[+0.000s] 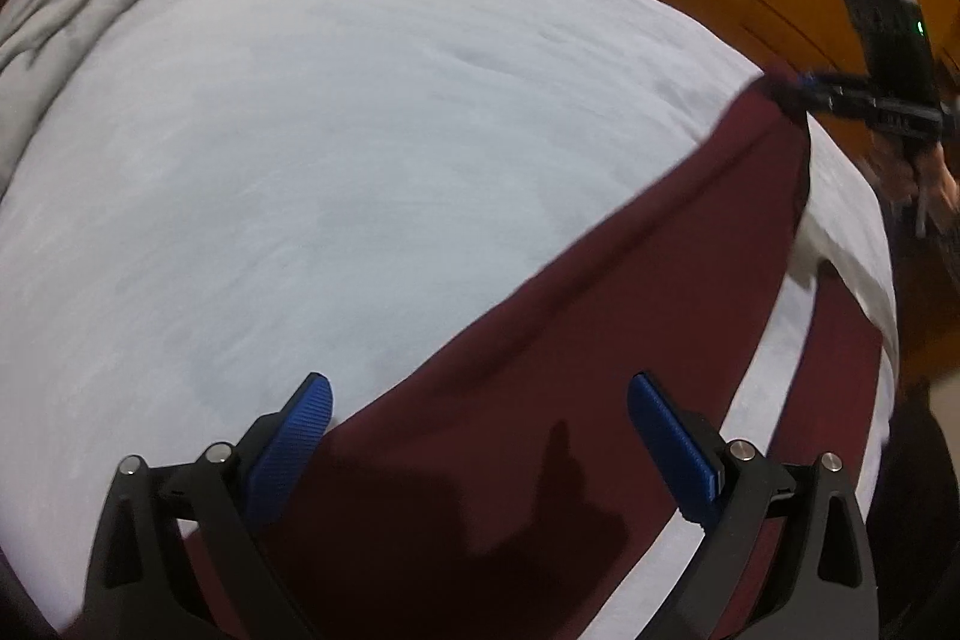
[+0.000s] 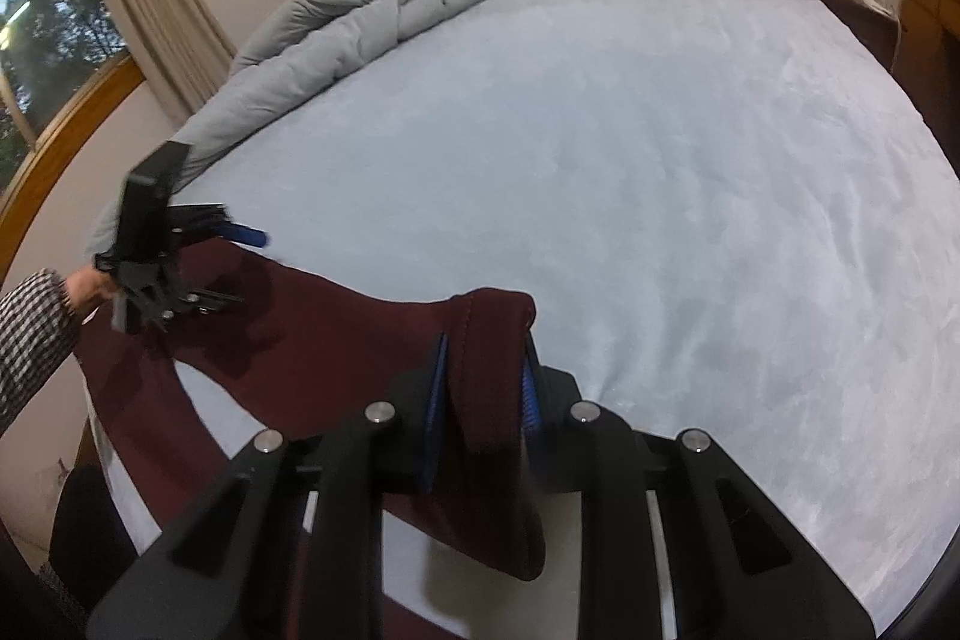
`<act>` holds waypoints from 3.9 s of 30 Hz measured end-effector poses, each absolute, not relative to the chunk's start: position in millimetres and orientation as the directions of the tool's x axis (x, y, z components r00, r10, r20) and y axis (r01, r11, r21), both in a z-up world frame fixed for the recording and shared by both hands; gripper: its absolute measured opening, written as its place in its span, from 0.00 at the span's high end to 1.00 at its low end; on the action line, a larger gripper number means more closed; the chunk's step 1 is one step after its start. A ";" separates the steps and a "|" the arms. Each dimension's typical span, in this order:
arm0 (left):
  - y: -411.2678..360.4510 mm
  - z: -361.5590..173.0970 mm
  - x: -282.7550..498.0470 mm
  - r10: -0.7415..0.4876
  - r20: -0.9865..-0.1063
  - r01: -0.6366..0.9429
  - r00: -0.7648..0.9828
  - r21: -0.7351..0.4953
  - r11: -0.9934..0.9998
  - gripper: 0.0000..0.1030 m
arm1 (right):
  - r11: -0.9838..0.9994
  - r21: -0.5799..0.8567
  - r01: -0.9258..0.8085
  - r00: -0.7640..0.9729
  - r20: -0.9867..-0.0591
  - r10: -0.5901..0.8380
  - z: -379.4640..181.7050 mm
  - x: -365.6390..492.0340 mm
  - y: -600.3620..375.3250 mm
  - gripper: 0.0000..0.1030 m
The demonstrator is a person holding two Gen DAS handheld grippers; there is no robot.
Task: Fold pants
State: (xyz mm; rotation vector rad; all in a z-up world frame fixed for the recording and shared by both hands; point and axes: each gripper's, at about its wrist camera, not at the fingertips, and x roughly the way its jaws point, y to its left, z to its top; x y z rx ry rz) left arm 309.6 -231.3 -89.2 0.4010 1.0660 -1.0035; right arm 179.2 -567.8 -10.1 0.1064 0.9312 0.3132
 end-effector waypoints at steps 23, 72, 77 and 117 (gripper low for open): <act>-199.5 -33.4 268.1 -0.450 -0.868 0.805 0.210 -0.108 0.583 0.86 | 0.930 0.309 -0.200 0.650 -0.668 0.362 21.2 132.5 -561.5 0.83; -205.5 -59.3 38.6 -0.402 -0.862 0.793 0.310 0.001 0.610 0.79 | 0.901 0.421 0.108 0.486 -0.813 0.321 -45.9 -49.8 -537.0 0.78; -221.2 -107.7 27.3 -0.325 -0.896 0.788 0.302 0.043 0.614 0.78 | 0.931 0.328 0.160 0.371 -0.894 0.251 -91.3 -43.4 -526.7 0.75; 111.3 -92.0 78.6 -0.238 -0.882 -0.016 0.406 -0.268 0.963 0.16 | 0.725 0.367 -0.582 0.085 -0.860 0.503 -99.3 71.1 -162.8 0.93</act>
